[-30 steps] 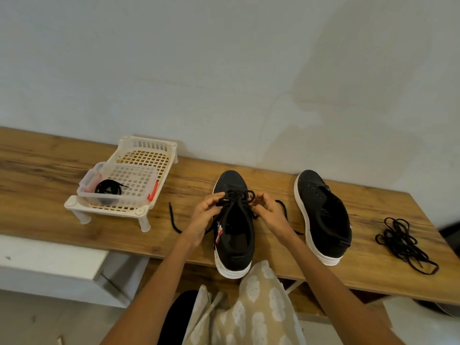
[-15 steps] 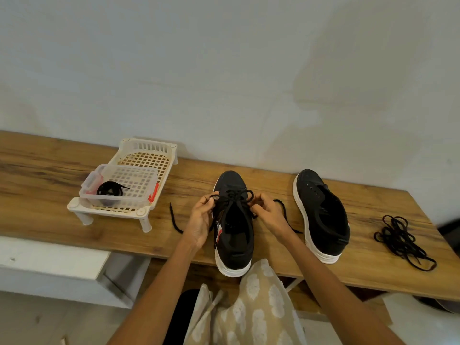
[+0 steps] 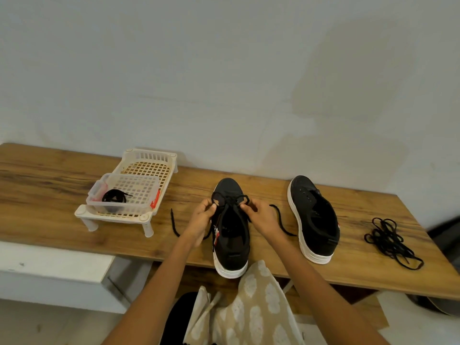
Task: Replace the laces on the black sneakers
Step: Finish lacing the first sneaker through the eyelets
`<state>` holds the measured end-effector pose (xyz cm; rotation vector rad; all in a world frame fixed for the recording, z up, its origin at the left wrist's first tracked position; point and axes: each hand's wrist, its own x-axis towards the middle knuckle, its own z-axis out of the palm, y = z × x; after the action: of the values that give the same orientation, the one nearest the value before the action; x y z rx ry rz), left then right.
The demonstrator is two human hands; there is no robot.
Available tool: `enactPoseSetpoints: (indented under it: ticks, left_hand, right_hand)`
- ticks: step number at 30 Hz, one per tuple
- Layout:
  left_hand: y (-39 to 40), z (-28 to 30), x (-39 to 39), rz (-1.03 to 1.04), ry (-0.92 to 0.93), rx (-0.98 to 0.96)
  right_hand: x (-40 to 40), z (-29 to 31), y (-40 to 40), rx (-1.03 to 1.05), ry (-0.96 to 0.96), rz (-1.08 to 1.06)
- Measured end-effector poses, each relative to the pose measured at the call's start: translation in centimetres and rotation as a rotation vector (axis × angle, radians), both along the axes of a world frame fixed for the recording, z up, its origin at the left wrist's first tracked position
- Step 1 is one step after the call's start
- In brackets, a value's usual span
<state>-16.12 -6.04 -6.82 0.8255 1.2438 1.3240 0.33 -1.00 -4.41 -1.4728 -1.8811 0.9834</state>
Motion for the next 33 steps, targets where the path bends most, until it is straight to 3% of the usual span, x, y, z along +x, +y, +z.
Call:
enactPoseSetpoints:
  ticks: [4, 9, 13, 16, 18, 23, 31, 33]
  left_hand:
    - [-0.1, -0.4, 0.3, 0.037, -0.026, 0.011]
    - [-0.4, 0.0, 0.5, 0.254, 0.197, 0.027]
    - [-0.4, -0.1, 0.3, 0.086, 0.488, 0.080]
    - [-0.4, 0.4, 0.3, 0.101, 0.519, 0.033]
    - [-0.5, 0.5, 0.2, 0.135, 0.423, -0.014]
    - [-1.5, -0.1, -1.5, 0.368, -0.015, -0.159]
    - [-2.6, 1.4, -0.6, 0.482, -0.816, 0.047]
    - [-2.3, 1.4, -0.1, 0.497, -0.925, 0.049]
  right_hand:
    - [-0.2, -0.4, -0.1, -0.014, 0.035, -0.045]
    - [0.8, -0.1, -1.0, -0.092, 0.212, -0.076]
    - [1.1, -0.2, -1.4, -0.027, 0.034, 0.051]
    - [0.6, 0.6, -1.5, -0.006, -0.070, 0.041]
    - [0.7, 1.0, -1.7, -0.045, -0.031, -0.013]
    - [2.7, 1.3, -1.9, -0.176, 0.256, -0.253]
    - [2.3, 1.2, -2.2, -0.306, 0.467, -0.375]
    - [2.1, 1.0, -2.1, -0.352, 0.506, -0.417]
